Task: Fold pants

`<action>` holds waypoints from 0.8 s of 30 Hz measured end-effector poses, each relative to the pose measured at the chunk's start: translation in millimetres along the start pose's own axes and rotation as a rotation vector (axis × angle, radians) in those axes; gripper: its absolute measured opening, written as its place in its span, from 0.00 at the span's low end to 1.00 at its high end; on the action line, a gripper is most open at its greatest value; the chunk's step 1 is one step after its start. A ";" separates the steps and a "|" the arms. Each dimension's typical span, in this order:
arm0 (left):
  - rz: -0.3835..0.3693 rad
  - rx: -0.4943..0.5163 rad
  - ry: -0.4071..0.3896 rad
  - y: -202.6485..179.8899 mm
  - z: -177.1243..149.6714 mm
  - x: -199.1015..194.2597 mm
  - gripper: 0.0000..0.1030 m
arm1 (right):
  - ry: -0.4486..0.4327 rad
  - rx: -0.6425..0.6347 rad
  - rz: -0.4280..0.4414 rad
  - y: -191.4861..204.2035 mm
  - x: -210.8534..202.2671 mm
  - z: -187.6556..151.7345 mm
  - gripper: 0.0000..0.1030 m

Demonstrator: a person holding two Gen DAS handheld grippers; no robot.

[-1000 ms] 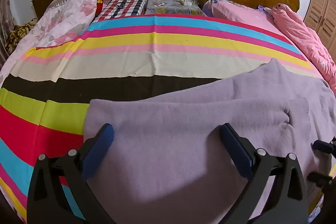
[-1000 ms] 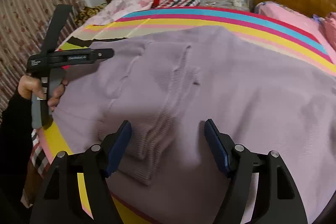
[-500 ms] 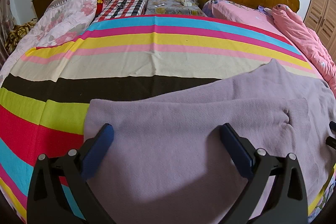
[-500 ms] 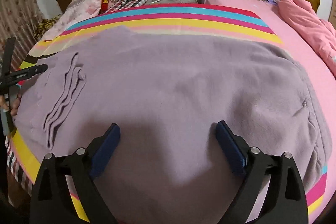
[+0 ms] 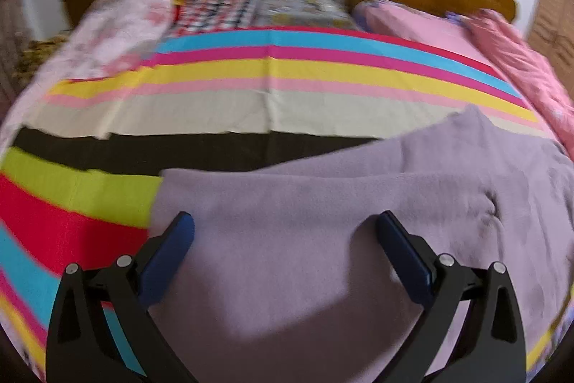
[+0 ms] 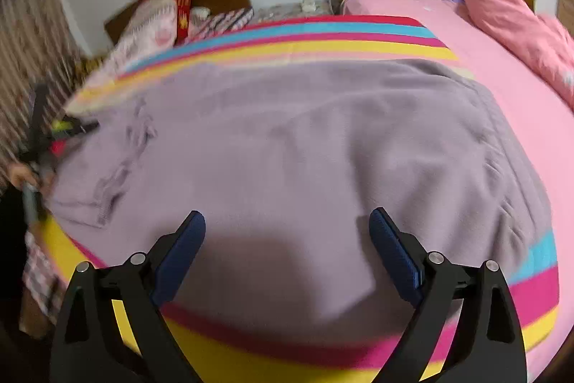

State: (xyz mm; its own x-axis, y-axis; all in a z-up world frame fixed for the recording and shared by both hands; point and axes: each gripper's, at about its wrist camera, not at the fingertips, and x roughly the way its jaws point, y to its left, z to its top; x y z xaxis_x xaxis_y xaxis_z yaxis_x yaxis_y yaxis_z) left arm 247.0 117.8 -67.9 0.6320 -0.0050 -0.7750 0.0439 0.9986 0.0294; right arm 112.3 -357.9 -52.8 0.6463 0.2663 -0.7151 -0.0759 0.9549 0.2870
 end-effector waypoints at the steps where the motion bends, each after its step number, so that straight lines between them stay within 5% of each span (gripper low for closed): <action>1: 0.014 -0.023 -0.018 -5.0 3.5 -9.5 0.98 | -0.027 0.022 0.001 -5.2 -8.7 -0.4 0.87; 5: -0.232 0.003 -0.167 -65.7 38.7 -50.8 0.98 | -0.126 0.105 -0.049 -34.0 -40.6 -5.3 0.87; 8: -0.346 0.174 -0.119 -153.4 63.2 -41.8 0.98 | -0.140 0.149 -0.052 -41.8 -37.8 -1.8 0.87; 12: -0.258 0.467 -0.108 -269.2 56.5 -24.9 0.98 | -0.135 0.226 -0.056 -54.2 -33.0 -1.3 0.87; 14: -0.284 0.491 -0.120 -285.8 45.4 -27.9 0.98 | -0.172 0.299 -0.004 -70.8 -45.9 -10.1 0.87; 18: -0.277 0.454 -0.140 -259.5 24.7 -36.0 0.98 | -0.175 0.472 0.006 -114.0 -63.9 -31.9 0.87; 24: -0.171 0.189 -0.122 -141.4 17.4 -40.5 0.98 | -0.142 0.577 0.129 -134.2 -43.8 -33.5 0.87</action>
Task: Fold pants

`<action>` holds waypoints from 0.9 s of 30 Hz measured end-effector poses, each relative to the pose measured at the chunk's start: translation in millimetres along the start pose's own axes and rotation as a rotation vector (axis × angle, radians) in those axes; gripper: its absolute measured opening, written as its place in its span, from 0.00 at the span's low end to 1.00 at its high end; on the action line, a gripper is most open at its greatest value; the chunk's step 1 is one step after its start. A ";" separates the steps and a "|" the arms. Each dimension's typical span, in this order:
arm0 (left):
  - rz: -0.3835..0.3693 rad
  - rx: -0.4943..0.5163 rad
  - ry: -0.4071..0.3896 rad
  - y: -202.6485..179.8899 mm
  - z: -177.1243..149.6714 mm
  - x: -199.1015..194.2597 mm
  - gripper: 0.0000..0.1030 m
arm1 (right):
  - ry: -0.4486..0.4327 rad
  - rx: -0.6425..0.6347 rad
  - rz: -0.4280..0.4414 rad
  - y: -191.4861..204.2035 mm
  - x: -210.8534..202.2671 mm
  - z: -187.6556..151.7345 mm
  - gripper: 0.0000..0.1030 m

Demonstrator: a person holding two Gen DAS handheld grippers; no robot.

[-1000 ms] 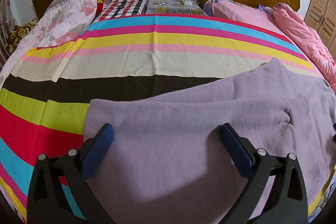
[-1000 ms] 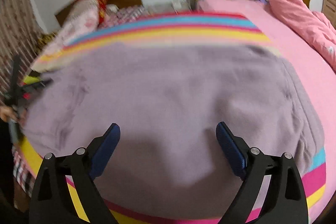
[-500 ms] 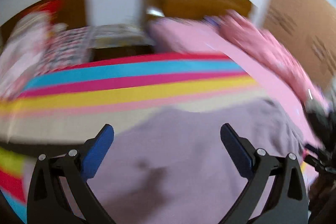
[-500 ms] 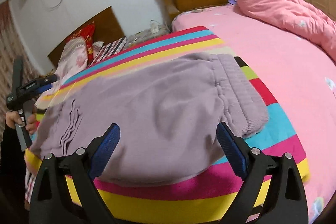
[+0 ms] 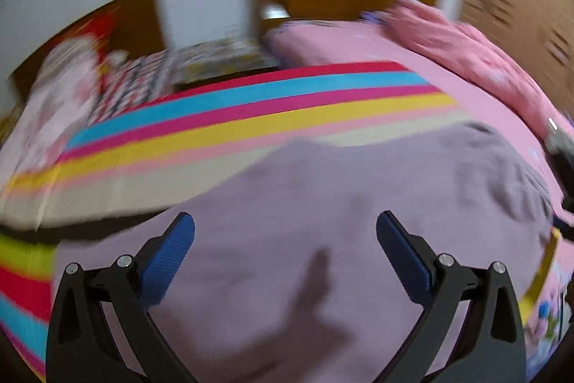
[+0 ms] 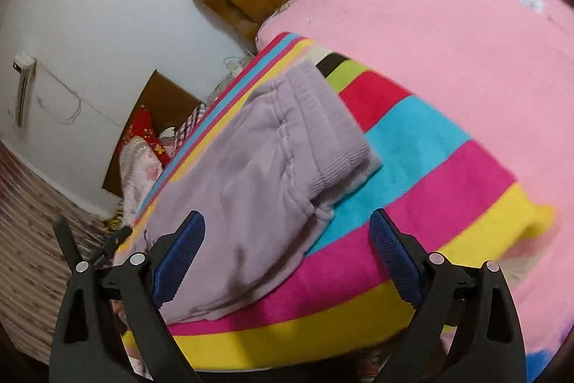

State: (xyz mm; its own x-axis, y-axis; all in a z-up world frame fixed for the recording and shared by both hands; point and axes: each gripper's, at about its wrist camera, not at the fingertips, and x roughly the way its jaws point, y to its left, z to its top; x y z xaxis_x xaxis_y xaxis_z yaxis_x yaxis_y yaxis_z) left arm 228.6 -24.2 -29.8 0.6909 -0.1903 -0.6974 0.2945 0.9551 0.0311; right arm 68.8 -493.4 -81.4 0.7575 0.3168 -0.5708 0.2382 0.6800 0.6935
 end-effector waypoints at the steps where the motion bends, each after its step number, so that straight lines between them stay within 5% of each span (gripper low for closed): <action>1: 0.019 -0.033 0.007 15.4 -3.0 -0.9 0.98 | 0.029 -0.003 0.003 3.7 9.2 3.1 0.87; 6: 0.127 -0.143 0.080 69.7 -36.0 4.8 0.98 | 0.171 -0.062 -0.087 27.7 35.7 9.9 0.90; 12: 0.113 -0.162 0.129 84.0 -51.0 15.4 0.98 | 0.242 -0.185 -0.189 47.3 50.8 9.7 0.92; 18: 0.101 -0.163 0.126 86.8 -54.8 16.1 0.98 | 0.092 0.092 -0.063 18.7 40.1 15.2 0.92; 23: 0.110 -0.157 0.127 83.5 -52.5 19.2 0.98 | 0.112 -0.062 -0.246 31.2 37.5 3.9 0.47; 27: 0.125 -0.151 0.134 81.6 -51.6 21.2 0.99 | 0.043 0.028 -0.099 14.8 30.2 -2.9 0.35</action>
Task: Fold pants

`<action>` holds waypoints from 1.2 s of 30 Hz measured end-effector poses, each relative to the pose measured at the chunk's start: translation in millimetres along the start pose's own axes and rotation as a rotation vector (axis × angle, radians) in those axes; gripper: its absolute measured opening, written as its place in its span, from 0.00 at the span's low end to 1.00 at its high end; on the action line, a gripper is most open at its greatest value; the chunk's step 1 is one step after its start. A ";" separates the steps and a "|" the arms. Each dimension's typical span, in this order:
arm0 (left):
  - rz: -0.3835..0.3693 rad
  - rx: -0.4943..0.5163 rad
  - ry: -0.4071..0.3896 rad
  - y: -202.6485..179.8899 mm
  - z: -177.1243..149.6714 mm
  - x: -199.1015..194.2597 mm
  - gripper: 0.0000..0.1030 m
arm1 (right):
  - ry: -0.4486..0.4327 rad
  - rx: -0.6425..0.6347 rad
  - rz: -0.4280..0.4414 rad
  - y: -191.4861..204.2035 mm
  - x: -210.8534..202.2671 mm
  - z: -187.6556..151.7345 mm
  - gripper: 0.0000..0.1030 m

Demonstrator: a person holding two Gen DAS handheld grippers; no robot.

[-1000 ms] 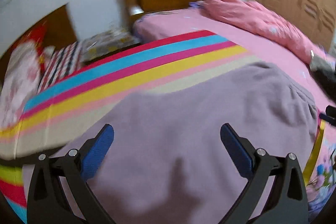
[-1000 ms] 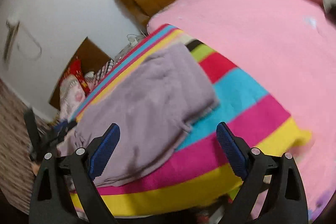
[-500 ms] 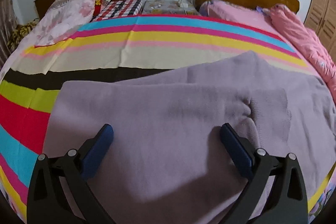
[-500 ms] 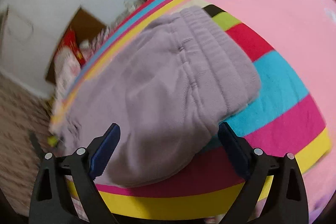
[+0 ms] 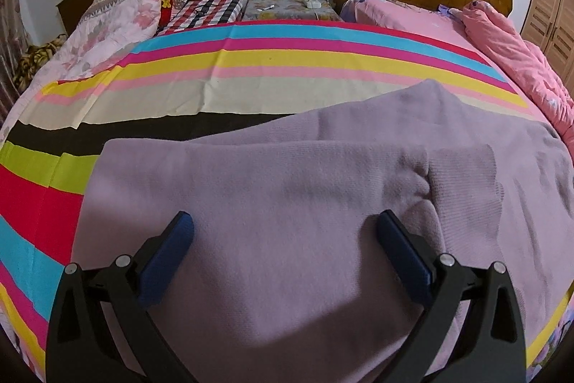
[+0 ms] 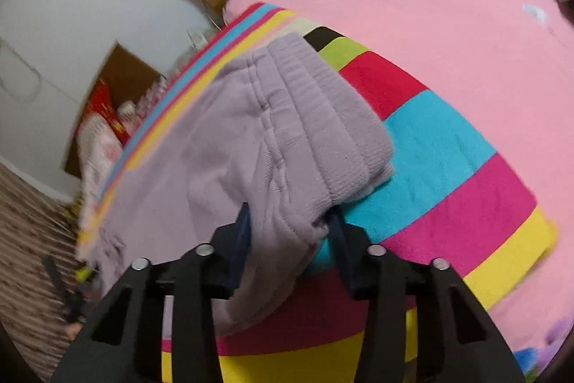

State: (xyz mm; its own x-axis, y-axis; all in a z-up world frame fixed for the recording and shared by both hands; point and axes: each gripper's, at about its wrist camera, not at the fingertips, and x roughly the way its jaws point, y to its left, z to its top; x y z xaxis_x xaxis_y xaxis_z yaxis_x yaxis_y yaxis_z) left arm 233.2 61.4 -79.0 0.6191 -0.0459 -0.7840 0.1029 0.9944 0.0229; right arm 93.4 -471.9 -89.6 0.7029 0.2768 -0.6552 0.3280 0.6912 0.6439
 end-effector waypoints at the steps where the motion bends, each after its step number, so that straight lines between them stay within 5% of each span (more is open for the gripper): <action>1: 0.006 0.003 0.002 -0.5 0.6 0.6 0.99 | -0.019 0.027 0.029 -7.5 -3.0 -2.0 0.32; 5: 0.025 0.015 0.013 -3.4 2.5 2.6 0.99 | -0.141 0.140 0.166 -14.1 -19.4 -10.2 0.27; 8: 0.008 0.011 0.021 -1.5 3.9 2.4 0.99 | -0.246 0.008 0.168 35.7 -43.6 -10.0 0.25; 10: -0.041 -0.028 0.015 7.1 4.8 -2.7 0.98 | -0.296 -0.160 0.137 91.8 -57.2 -11.5 0.24; 14: -0.281 -0.331 -0.154 66.6 -3.2 -57.0 0.98 | -0.307 -0.624 0.135 239.4 -54.8 -57.3 0.24; 17: -0.251 -0.383 -0.201 100.8 -7.3 -83.7 0.98 | -0.224 -1.038 0.126 327.5 -19.7 -142.7 0.24; 20: -0.189 -0.424 -0.199 136.9 -21.4 -102.8 0.98 | -0.112 -1.414 0.070 358.3 31.0 -240.6 0.25; 23: -0.234 -0.493 -0.174 165.4 -40.8 -114.5 0.98 | 0.053 -1.660 0.007 347.2 81.1 -309.5 0.27; 24: -0.256 -0.503 -0.163 169.5 -44.2 -115.7 0.98 | 0.003 -1.725 -0.036 340.9 85.8 -323.1 0.30; 27: -0.340 -0.496 -0.122 169.1 -48.6 -113.9 0.98 | -0.090 -1.753 -0.030 333.3 75.6 -322.6 0.59; 28: -0.379 -0.484 -0.107 163.8 -46.3 -110.5 0.98 | -0.083 -1.737 -0.008 331.4 73.2 -316.0 0.84; 29: -0.431 -0.470 -0.093 156.8 -43.6 -107.6 0.98 | -0.020 -1.701 0.079 328.7 65.9 -305.2 0.90; 31: -0.516 -0.441 -0.078 141.2 -37.8 -102.2 0.98 | 0.027 -1.587 0.213 325.8 42.3 -290.0 0.87; 32: -0.550 -0.427 -0.079 132.4 -31.9 -98.4 0.98 | 0.065 -1.469 0.303 322.5 31.2 -270.2 0.74; 34: -0.563 -0.416 -0.064 121.5 -23.5 -88.0 0.98 | 0.145 -1.284 0.407 321.7 26.8 -240.8 0.65; 36: -0.558 -0.423 -0.047 115.9 -17.6 -74.7 0.98 | 0.160 -1.185 0.400 324.2 32.0 -215.7 0.58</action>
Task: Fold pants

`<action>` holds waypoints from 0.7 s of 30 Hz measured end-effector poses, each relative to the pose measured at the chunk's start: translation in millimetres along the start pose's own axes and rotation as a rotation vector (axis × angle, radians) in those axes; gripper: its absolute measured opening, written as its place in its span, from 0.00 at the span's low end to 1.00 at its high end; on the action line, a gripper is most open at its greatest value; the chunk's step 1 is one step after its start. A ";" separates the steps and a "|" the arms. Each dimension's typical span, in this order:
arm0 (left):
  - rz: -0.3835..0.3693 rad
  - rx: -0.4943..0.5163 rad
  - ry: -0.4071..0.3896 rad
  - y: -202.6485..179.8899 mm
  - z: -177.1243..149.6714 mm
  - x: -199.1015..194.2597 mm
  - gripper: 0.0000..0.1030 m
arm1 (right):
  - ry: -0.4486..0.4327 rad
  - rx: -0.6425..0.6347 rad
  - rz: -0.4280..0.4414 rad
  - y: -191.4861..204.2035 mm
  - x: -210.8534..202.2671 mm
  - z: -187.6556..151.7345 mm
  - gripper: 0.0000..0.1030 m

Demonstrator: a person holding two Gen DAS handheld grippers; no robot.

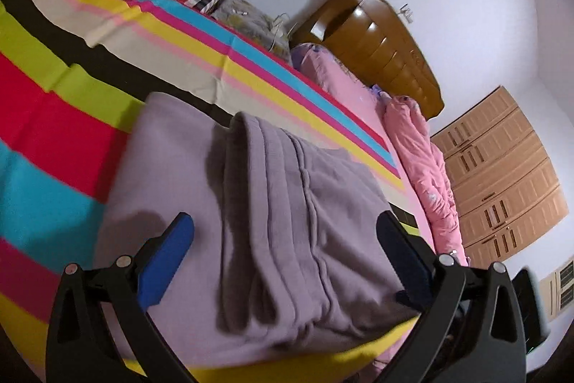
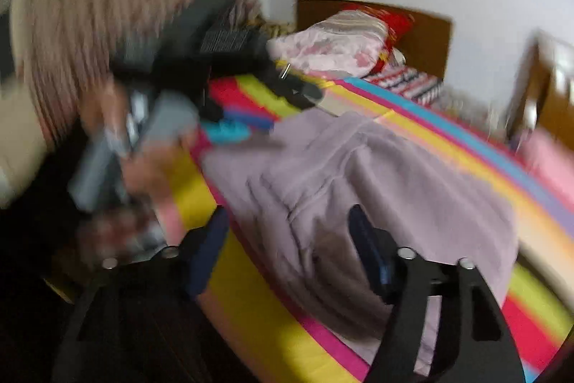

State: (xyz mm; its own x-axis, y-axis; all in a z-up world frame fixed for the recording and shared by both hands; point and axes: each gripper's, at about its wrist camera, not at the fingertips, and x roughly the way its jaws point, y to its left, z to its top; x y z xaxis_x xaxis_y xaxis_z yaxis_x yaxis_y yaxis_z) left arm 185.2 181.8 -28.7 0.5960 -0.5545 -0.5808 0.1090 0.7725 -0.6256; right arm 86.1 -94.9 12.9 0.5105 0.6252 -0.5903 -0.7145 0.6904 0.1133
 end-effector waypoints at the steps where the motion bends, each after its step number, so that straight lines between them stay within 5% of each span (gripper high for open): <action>1: 0.005 -0.008 0.008 1.3 0.0 5.9 0.98 | 0.005 -0.004 -0.019 -0.1 1.1 3.5 0.54; 4: 0.059 -0.016 0.054 11.0 -2.9 24.6 0.98 | 0.047 -0.060 -0.006 6.4 15.2 11.4 0.51; 8: 0.042 0.012 0.051 13.1 -11.1 20.2 0.98 | 0.224 -0.156 -0.060 22.2 67.6 6.4 0.44; 12: -0.002 0.036 0.037 21.0 -20.4 17.3 0.98 | 0.175 -0.161 -0.051 19.8 65.9 -2.9 0.37; 14: -0.021 0.042 0.026 23.9 -22.2 15.3 0.98 | 0.158 -0.110 -0.017 14.0 58.4 1.7 0.16; 19: -0.043 0.030 0.017 32.0 -20.1 14.7 0.98 | 0.113 -0.076 0.057 12.2 47.0 21.3 0.16; 21: -0.040 0.038 0.015 31.2 -21.5 14.2 0.98 | 0.164 -0.073 0.067 15.3 55.8 15.3 0.16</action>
State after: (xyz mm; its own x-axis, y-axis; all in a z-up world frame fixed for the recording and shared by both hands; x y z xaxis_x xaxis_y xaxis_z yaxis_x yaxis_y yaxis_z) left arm 179.9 191.3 -67.7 0.5786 -0.5893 -0.5639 0.1627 0.7609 -0.6281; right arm 110.9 -44.0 -6.0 0.3805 0.5972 -0.7061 -0.7798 0.6177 0.1022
